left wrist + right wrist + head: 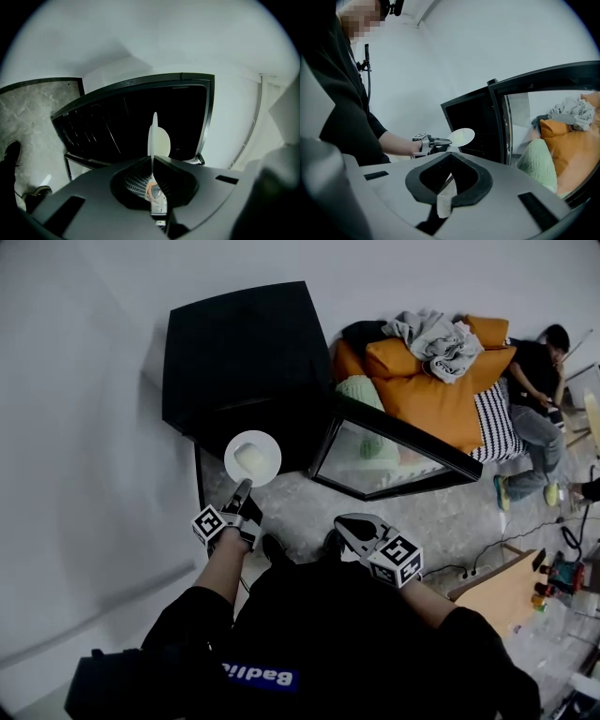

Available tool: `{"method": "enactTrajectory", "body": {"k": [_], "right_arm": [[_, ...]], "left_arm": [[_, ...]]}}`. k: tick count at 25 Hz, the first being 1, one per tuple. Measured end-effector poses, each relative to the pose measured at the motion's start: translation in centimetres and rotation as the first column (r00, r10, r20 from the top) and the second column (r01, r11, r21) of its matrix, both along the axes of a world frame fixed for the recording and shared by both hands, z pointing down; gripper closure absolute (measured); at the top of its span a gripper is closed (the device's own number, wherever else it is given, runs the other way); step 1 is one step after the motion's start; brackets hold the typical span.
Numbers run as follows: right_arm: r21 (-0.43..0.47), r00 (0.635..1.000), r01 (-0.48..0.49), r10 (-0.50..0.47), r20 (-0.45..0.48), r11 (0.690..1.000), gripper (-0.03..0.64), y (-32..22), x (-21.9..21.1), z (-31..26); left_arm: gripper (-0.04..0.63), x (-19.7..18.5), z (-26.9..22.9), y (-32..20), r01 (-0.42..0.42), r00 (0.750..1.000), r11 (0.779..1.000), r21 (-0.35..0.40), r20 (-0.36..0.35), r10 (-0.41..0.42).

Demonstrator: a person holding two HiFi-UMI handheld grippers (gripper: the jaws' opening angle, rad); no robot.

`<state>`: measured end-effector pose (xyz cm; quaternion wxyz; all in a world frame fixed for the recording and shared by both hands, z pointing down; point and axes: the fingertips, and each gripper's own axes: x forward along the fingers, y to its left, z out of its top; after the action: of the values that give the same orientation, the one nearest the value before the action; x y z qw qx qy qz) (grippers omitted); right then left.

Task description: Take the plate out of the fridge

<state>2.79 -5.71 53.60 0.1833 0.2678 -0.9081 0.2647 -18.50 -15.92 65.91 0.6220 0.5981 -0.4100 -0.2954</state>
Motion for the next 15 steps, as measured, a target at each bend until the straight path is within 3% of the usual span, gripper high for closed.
{"method": "enactTrajectory", "body": {"k": [6, 15], "right_arm": [[0.023, 1.000, 0.009, -0.009, 0.003, 1.000, 0.620, -0.9, -1.1, -0.3], [0.051, 0.999, 0.034, -0.035, 0.007, 0.998, 0.620, -0.9, -2.5, -1.6]], "left_arm": [[0.578, 0.2, -1.3, 2.4, -0.088, 0.996, 0.996, -0.021, 0.022, 0.089], [0.578, 2.1, -8.2, 4.0, -0.112, 0.991, 0.993, 0.031, -0.068, 0.113]]}}
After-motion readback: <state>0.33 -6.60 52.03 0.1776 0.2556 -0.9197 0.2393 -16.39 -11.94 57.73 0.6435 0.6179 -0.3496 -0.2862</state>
